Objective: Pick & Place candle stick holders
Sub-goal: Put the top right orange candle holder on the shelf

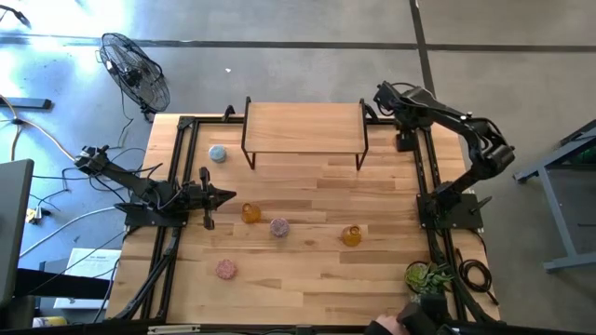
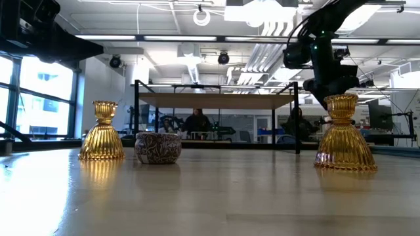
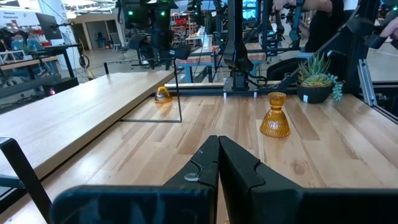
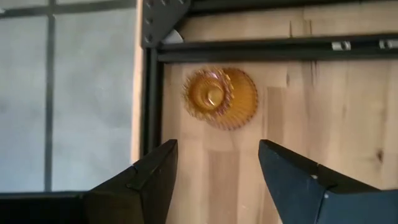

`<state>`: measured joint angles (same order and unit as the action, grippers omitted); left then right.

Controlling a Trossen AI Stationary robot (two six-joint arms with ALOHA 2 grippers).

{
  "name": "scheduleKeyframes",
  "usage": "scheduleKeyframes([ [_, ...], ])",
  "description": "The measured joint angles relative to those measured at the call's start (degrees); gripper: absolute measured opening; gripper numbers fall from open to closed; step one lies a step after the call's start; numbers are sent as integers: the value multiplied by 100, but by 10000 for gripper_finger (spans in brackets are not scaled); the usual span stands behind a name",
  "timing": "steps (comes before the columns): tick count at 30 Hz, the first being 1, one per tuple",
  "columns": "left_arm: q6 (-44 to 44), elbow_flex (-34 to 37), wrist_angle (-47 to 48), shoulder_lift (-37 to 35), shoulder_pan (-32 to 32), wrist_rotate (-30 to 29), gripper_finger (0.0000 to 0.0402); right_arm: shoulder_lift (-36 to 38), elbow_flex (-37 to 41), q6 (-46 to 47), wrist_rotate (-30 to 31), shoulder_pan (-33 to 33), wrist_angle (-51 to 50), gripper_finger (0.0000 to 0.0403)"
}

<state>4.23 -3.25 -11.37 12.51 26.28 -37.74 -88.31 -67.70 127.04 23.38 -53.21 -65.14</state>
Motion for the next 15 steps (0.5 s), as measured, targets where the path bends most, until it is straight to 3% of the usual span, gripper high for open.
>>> scheduleKeyframes([
  [10, -2, -1, 2, 0, -2, 0, 4, -333, 0, 17, -250, -215, -196, 220],
  [15, 0, -2, 0, 0, -2, 0, 4, -601, 0, -113, -7, -271, 1, 220],
])
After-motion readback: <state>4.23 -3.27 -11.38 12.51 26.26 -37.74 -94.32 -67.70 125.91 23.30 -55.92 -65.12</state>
